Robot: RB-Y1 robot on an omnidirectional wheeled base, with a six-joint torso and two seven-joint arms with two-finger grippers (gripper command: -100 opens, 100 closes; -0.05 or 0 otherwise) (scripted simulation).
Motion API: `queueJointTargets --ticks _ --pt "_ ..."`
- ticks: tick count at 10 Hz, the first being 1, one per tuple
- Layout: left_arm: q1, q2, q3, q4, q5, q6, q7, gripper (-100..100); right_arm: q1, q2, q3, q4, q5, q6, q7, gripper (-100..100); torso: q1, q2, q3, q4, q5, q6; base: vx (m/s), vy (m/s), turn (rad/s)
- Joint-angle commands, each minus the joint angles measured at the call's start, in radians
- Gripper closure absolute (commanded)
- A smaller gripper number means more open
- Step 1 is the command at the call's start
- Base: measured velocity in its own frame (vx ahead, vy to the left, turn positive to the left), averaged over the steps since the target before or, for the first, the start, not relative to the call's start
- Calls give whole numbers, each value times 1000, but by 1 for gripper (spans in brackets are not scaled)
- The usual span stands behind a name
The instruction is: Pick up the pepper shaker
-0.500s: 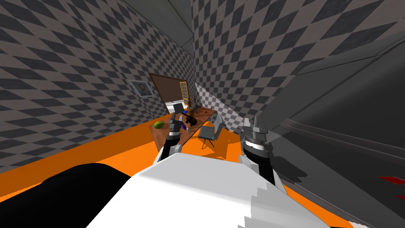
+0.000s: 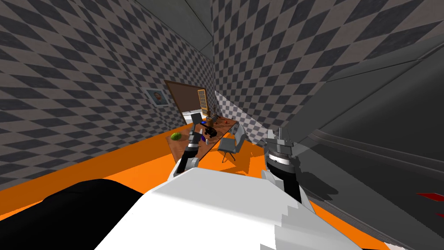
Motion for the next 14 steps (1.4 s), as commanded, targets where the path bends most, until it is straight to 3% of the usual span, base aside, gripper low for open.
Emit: queueJointTargets --ticks 1,6,7,9,10,12,13,14 --pt "-10 24 5 22 36 50 27 -100 0 0 0 0 0 0 0 0 0 0 0 0 0 0 -36 30 20" --pt "-55 57 19 104 113 154 82 -100 0 0 0 0 0 0 0 0 -1 -1 0 0 0 0 -28 22 12" --pt "-55 57 19 104 113 154 82 -100 0 0 0 0 0 0 0 0 -2 -1 0 0 0 0 -21 16 7" --pt "-90 73 29 168 170 214 123 -100 0 0 0 0 0 0 0 0 -1 -1 -1 0 0 0 -28 27 18" --pt "-90 73 29 168 170 229 123 -100 0 0 0 0 0 0 0 0 0 0 0 0 0 0 -25 27 6" --pt "-127 86 40 237 229 292 167 -100 0 0 0 0 0 0 0 0 -1 -1 -1 0 0 0 -24 27 17" --pt "-127 86 40 237 229 308 167 -100 0 0 0 0 0 0 0 0 0 -1 -1 0 0 0 -21 22 7" --pt "-146 92 46 273 259 347 189 -100 0 0 0 0 0 0 0 0 -1 -1 -1 0 0 0 -19 20 16"
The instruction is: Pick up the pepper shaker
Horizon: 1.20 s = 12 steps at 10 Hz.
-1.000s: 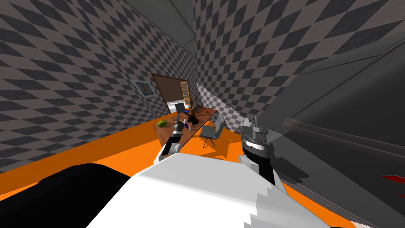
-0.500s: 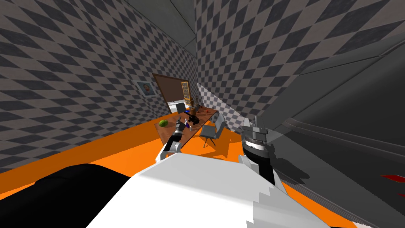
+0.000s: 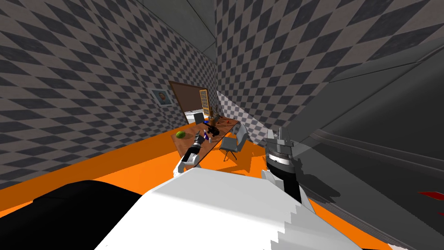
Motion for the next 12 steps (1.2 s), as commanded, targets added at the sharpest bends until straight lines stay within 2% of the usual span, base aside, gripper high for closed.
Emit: queueJointTargets --ticks 1,2,3,4,6,7,8,9,10,11,12 --pt "-32 11 11 50 47 50 37 -100 0 0 0 0 0 0 0 0 0 0 0 0 0 0 -27 24 21" --pt "-32 11 11 56 47 67 37 -100 0 0 0 0 0 0 0 0 0 0 0 0 0 0 -22 19 4" --pt "-52 16 17 94 77 91 60 -100 0 0 0 0 0 0 0 0 0 0 0 0 0 0 -16 18 12" --pt "-52 16 17 94 77 108 60 -100 0 0 0 0 0 0 0 0 0 0 0 0 0 0 -8 13 4" --pt "-93 26 30 158 135 178 106 -100 0 0 0 0 0 0 0 0 -1 -1 -1 0 0 0 -7 14 16" --pt "-93 26 30 171 135 187 106 -100 0 0 0 0 0 0 0 0 0 -1 -1 0 0 0 -7 13 4" --pt "-113 31 36 203 164 226 129 -100 0 0 0 0 0 0 0 0 0 -1 0 0 0 0 -6 12 11" --pt "-113 31 36 209 164 226 129 -100 0 0 0 0 0 0 0 0 0 -1 -1 0 0 0 -4 8 5" --pt "-133 37 43 248 191 260 152 -100 0 0 0 0 0 0 0 0 -1 -1 -1 0 0 0 -3 7 11" --pt "-133 37 43 248 191 264 152 -100 0 0 0 0 0 0 0 0 -1 -1 -1 0 0 0 0 0 0" --pt "-154 43 50 286 218 301 174 -100 0 0 0 0 0 0 0 0 -1 -1 -1 0 0 0 0 0 0"
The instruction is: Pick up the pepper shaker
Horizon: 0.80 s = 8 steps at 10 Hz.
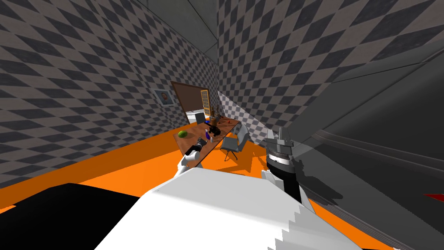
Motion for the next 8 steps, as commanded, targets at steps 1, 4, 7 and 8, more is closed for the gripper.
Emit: queueJointTargets --ticks 1,4,7,8 --pt "-28 6 7 50 38 50 33 -100 0 0 0 0 0 0 0 0 0 0 0 0 0 0 8 5 12" --pt "-68 20 20 130 86 114 75 -100 0 0 0 0 0 0 0 0 0 0 0 0 0 0 12 1 7" --pt "-87 28 26 172 108 152 95 -100 0 0 0 0 0 0 0 0 -1 -1 -1 0 0 0 15 -3 3" --pt "-105 36 32 207 129 182 114 -100 0 0 0 0 0 0 0 0 -1 -1 0 0 0 0 21 -7 1"
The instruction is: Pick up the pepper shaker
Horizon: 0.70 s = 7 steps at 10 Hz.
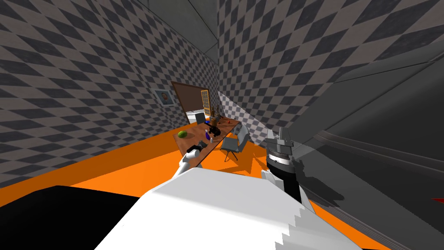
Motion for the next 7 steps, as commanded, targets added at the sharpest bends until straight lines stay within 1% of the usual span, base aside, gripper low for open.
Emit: queueJointTargets --ticks 1,2,4,7 --pt "-33 15 9 50 33 45 30 -100 0 0 0 0 0 0 0 0 0 0 0 0 0 0 34 -14 4" --pt "-33 15 9 58 33 45 30 -100 0 0 0 0 0 0 0 0 0 -1 0 0 0 0 30 -11 -1" --pt "-67 32 20 122 68 96 64 -100 0 0 0 0 0 0 0 0 0 -1 0 0 0 0 31 -14 -3" --pt "-114 55 34 203 111 159 107 -100 0 0 0 0 0 0 0 0 -1 -3 -2 -1 0 0 68 -31 -9"
